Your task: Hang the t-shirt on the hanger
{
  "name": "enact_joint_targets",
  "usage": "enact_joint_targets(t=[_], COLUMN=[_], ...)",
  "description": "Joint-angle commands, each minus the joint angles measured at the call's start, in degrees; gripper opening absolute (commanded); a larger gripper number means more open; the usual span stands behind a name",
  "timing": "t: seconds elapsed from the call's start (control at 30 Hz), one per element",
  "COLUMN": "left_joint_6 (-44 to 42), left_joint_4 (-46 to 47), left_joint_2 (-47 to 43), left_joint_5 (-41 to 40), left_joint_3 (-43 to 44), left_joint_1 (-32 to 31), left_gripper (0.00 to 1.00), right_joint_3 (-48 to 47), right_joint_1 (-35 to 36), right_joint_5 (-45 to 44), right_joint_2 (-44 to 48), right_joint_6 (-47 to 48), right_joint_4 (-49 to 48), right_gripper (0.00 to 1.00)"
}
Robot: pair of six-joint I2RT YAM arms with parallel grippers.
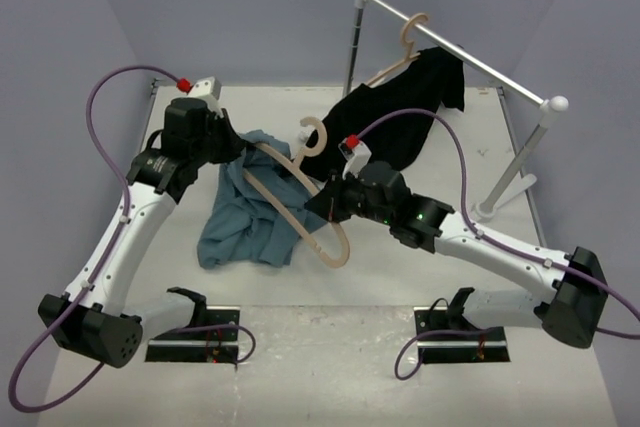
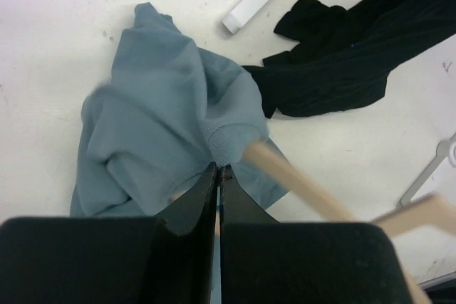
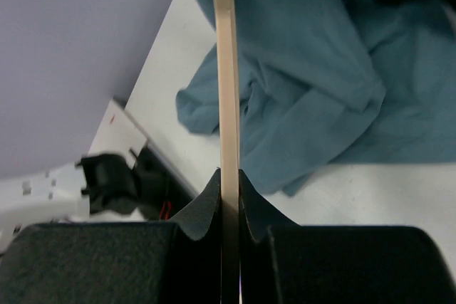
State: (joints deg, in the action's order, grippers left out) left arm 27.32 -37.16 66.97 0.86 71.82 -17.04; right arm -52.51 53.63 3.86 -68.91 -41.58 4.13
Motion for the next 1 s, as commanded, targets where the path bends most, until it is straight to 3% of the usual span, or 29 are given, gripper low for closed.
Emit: enact_joint_targets(t=[0.0,0.1,0.23,0.4,0.67,0.83,0.97], left_joint_6=[0.33,1.22,2.62,4.13,7.22,6.36,2.55], left_joint_4=[0.47,-0.05,2.01,6.30,10.62,8.78,-0.76], left_joint_2=[-2.83,-2.88,-1.98,-0.98,-5.29,-6.90,-7.10], left_joint_5=[-4.47,-11.49,-16.17,-7.84,5.80,10.90,-0.31], left_joint_3=[-0.58,-0.65,-1.83,-4.58,-10.10,-4.23,7.26], left_joint_1=[-0.10,0.10,0.42,0.38,-5.41,-9.89,-9.74], left_gripper=[0.00,0.00,0.00,0.00,0.00,0.00,0.00], right_joint_3=[-12.00,-13.87,-15.06,-18.74,-35.27,-42.77,-36.45], right_joint_1=[0.64,1.39,1.39,1.36,0.78,0.07,-0.80], right_joint_5=[-23.33,-33.90,-35.57,-30.44,-28.13,-19.50,-15.92], right_joint_2=[-2.66,-2.37,-2.15,-6.82,-19.94,-25.66,-24.36], right_joint_6=[-2.00,-1.18,0.03,4.76,13.27,17.39,15.52], right_joint_4=[6.51,13.17,17.34,14.83,8.72,8.48,2.44], right_gripper=[0.00,0.00,0.00,0.00,0.00,0.00,0.00])
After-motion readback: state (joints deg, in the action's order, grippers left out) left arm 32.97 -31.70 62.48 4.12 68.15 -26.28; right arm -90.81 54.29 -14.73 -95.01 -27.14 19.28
